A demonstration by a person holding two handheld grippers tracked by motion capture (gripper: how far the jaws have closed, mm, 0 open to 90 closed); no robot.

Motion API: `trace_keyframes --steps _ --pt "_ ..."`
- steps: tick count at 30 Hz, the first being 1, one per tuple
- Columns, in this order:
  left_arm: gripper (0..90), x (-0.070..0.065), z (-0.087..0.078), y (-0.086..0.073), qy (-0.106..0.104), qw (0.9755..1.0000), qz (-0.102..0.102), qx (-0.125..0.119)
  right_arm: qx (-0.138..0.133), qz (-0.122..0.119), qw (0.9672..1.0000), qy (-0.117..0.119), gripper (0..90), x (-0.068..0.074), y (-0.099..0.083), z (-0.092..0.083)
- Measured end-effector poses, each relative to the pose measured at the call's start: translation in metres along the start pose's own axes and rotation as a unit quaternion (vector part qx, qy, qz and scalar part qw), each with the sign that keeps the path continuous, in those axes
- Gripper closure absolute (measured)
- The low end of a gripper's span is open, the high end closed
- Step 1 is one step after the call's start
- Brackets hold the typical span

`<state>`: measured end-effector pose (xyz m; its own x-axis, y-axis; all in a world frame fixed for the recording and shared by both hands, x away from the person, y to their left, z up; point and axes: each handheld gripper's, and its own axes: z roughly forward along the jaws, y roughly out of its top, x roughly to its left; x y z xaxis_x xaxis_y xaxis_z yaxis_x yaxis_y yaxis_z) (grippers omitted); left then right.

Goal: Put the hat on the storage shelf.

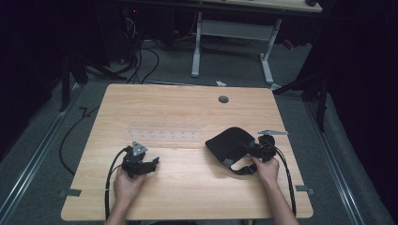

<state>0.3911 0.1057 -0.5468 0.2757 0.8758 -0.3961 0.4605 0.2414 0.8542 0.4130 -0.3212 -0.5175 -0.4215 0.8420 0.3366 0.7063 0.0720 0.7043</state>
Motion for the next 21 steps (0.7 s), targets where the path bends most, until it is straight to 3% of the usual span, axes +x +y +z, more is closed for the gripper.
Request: trace_keyframes --steps 5,11,21 --pt "30.6 0.000 0.000 0.000 0.001 1.0000 0.001 0.000 -0.004 -0.013 0.9996 0.024 74.8 0.000 -0.005 -0.004" --pt "30.6 0.000 0.001 0.000 0.002 1.0000 0.001 -0.001 -0.012 -0.008 0.9986 0.051 81.3 -0.002 -0.009 -0.008" --pt "30.5 0.000 0.001 0.000 0.002 1.0000 0.001 0.000 -0.024 -0.031 0.9982 0.046 84.1 0.007 -0.009 -0.018"
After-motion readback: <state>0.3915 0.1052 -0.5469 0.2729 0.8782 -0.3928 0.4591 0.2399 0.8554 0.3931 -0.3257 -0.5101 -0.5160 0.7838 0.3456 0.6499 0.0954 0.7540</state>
